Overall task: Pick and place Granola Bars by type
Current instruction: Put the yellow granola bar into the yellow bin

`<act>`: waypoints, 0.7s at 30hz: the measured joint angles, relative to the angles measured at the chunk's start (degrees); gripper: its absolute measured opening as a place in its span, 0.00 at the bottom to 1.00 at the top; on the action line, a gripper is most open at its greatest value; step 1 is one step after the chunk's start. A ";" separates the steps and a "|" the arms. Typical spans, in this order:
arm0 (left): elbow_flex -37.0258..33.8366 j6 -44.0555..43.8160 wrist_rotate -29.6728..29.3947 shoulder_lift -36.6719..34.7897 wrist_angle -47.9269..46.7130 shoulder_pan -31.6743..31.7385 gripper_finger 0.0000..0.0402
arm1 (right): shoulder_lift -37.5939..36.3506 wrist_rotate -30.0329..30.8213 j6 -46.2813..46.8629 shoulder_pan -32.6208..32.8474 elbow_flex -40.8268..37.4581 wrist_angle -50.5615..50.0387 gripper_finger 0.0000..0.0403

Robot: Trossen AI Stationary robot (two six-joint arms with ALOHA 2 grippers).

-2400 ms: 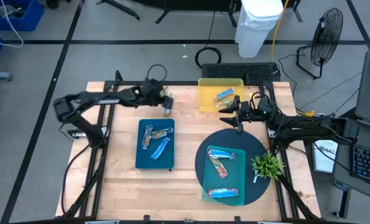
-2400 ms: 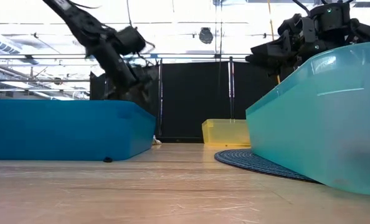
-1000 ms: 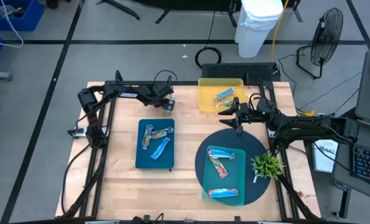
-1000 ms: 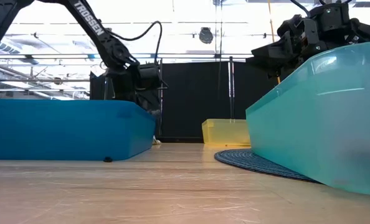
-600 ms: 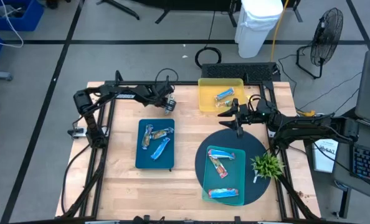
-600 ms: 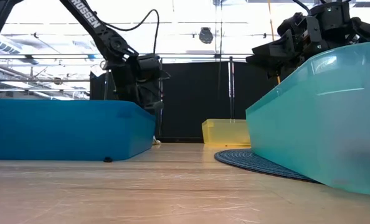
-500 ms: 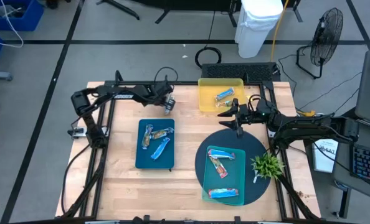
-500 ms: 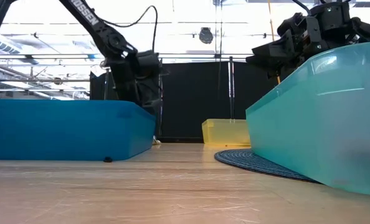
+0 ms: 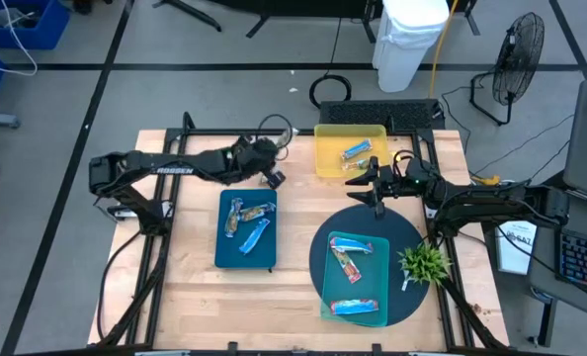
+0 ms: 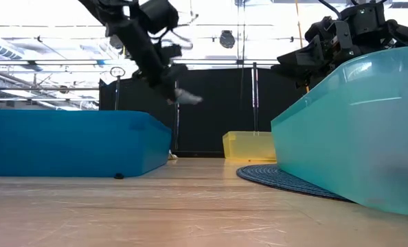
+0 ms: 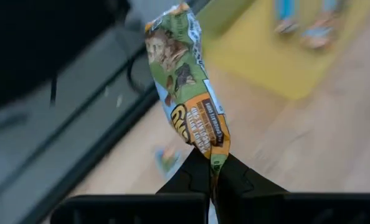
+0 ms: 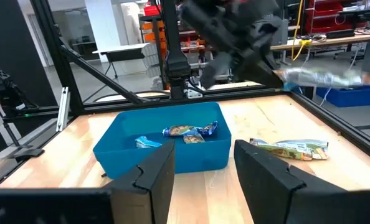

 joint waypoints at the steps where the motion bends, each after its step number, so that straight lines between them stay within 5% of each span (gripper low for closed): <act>1: -0.53 2.20 -0.08 -0.36 2.34 -1.05 0.01 | -0.02 0.00 0.00 0.00 -0.02 0.00 0.38; 4: -3.71 10.98 3.23 -0.50 14.86 -3.97 0.01 | -0.01 0.00 0.00 0.00 -0.02 0.00 0.38; 8: -11.40 18.41 15.39 -1.03 33.61 -5.63 0.01 | -0.02 0.00 0.01 0.02 -0.02 -0.02 0.38; 16: -27.30 12.53 40.91 -1.28 71.12 -2.18 0.01 | 0.19 0.60 1.13 0.35 -0.02 2.77 0.38; 21: -33.07 8.46 51.86 -1.23 87.43 -1.00 0.00 | 3.83 9.87 -0.39 4.24 -0.02 14.74 0.38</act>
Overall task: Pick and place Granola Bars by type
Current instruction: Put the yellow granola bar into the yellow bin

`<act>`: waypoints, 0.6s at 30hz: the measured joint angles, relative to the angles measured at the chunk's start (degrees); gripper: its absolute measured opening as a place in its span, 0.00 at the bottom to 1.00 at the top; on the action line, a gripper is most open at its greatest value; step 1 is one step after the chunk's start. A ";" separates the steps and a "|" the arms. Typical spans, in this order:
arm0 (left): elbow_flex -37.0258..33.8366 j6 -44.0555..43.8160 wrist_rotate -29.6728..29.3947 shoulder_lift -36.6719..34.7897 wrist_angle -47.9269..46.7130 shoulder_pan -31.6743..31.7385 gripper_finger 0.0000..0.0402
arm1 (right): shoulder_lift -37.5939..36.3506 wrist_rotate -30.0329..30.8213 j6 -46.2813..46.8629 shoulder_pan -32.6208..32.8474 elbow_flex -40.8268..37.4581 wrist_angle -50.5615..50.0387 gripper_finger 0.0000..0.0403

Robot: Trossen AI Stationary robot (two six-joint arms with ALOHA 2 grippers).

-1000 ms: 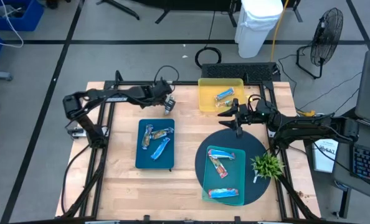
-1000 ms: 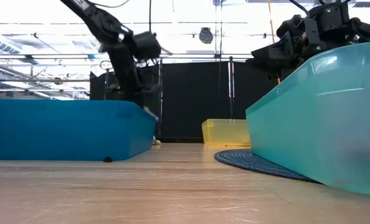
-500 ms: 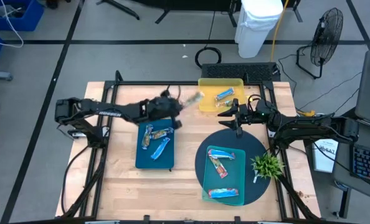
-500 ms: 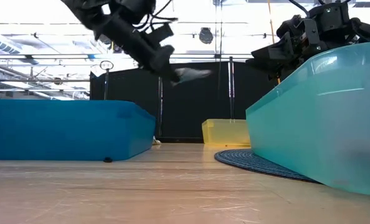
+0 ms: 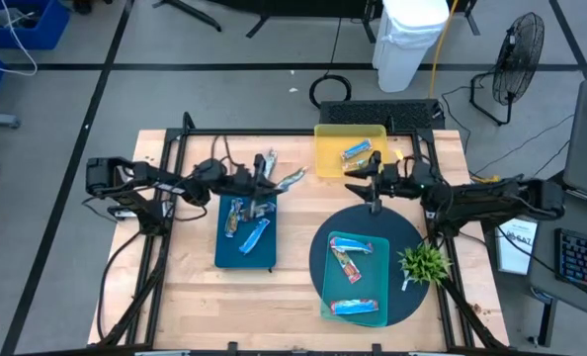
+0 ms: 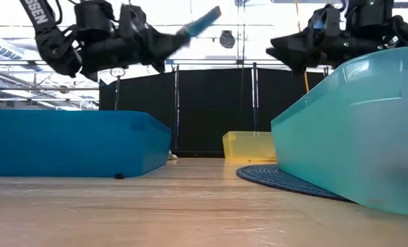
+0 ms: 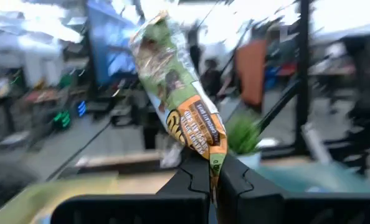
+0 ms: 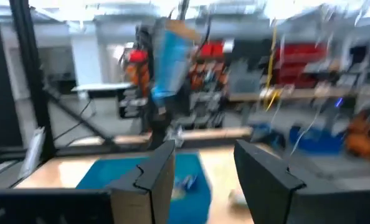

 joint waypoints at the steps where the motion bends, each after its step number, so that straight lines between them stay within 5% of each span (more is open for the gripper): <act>1: -0.62 -0.60 1.21 -0.06 2.01 -0.02 0.00 | 1.31 1.66 -0.96 0.97 0.00 2.96 0.38; 7: -1.33 -2.59 4.83 0.00 2.99 -0.77 0.00 | 11.83 4.86 -5.86 5.54 1.30 18.84 0.38; 18: -1.33 -3.80 4.24 0.00 -0.90 -4.35 0.01 | 26.26 4.71 -7.80 8.95 13.54 20.06 0.38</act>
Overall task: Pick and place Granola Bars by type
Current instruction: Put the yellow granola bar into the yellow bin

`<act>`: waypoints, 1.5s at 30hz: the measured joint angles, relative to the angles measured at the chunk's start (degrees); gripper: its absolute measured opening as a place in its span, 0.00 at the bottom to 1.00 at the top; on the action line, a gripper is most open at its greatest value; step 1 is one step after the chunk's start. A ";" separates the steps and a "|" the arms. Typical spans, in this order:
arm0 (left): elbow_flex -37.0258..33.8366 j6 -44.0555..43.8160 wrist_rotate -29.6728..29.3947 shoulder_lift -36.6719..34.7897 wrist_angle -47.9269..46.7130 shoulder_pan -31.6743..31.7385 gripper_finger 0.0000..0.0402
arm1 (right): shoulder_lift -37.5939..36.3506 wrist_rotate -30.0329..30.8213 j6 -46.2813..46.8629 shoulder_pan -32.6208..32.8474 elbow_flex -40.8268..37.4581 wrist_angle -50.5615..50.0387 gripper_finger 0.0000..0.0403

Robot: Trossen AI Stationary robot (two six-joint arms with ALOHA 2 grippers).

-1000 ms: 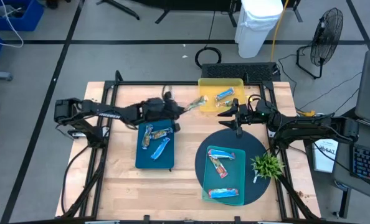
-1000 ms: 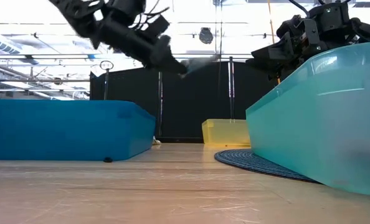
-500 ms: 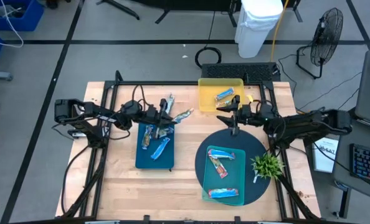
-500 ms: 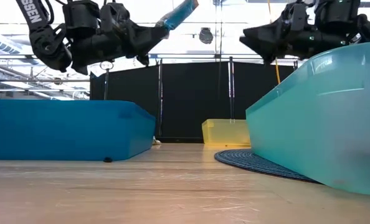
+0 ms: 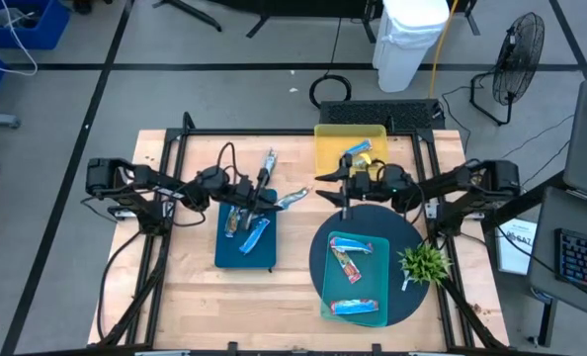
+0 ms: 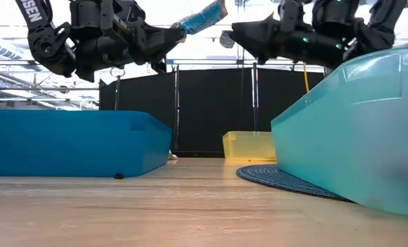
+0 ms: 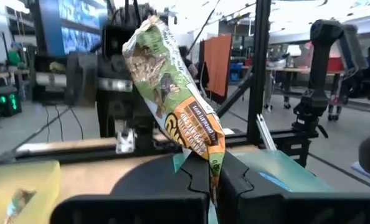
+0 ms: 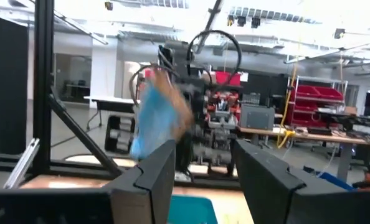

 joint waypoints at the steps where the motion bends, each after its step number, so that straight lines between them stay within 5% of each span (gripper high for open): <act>1: 0.00 0.00 -0.50 0.00 -0.51 -0.29 0.01 | 0.31 -0.04 0.01 0.27 0.83 -0.08 0.38; 15: 0.02 0.02 -1.45 0.00 -2.58 -0.87 0.01 | 0.77 -4.56 0.31 3.47 4.43 -1.27 0.38; 45: 0.04 -0.82 -0.38 0.00 -2.87 -1.74 0.01 | 0.77 1.60 -3.83 3.14 4.43 -7.41 0.38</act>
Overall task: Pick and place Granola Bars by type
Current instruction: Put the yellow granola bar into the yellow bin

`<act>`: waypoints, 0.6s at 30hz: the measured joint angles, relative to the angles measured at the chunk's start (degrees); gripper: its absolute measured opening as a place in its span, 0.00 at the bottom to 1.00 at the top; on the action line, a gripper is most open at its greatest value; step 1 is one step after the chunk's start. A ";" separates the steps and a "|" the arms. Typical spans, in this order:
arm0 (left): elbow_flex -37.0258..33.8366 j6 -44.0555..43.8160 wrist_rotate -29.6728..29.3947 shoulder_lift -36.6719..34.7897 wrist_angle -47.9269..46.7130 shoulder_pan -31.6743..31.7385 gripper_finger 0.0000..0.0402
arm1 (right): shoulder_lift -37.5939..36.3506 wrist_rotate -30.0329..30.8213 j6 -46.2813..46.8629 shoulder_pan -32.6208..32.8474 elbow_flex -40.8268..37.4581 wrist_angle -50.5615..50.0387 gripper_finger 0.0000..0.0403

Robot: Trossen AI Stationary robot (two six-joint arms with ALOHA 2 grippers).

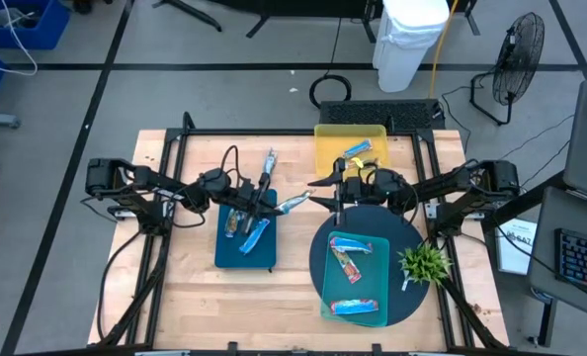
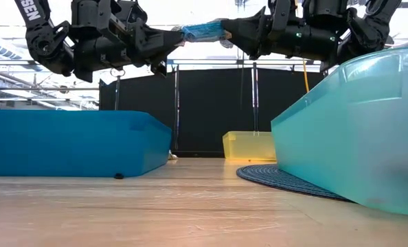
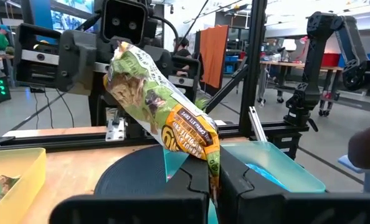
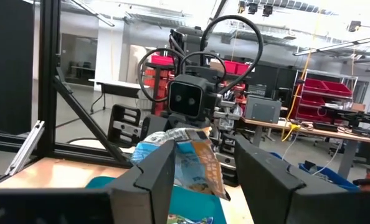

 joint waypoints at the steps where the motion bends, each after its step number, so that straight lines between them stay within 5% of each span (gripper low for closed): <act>1: 0.00 0.01 0.00 0.00 0.00 0.03 0.01 | 0.00 -0.02 0.00 0.00 0.00 0.00 0.38; 7: 0.00 0.03 0.00 0.00 0.00 0.04 0.02 | 0.00 -0.20 -0.03 0.02 0.00 -0.85 0.31; 13: 0.02 -0.28 -0.22 0.00 0.00 0.02 0.03 | 0.00 -1.63 -3.10 0.00 -0.02 -0.91 0.04; 18: 0.02 -1.28 -3.33 0.00 -0.08 0.00 0.05 | 0.00 -1.74 -3.77 0.17 -0.02 -0.98 0.01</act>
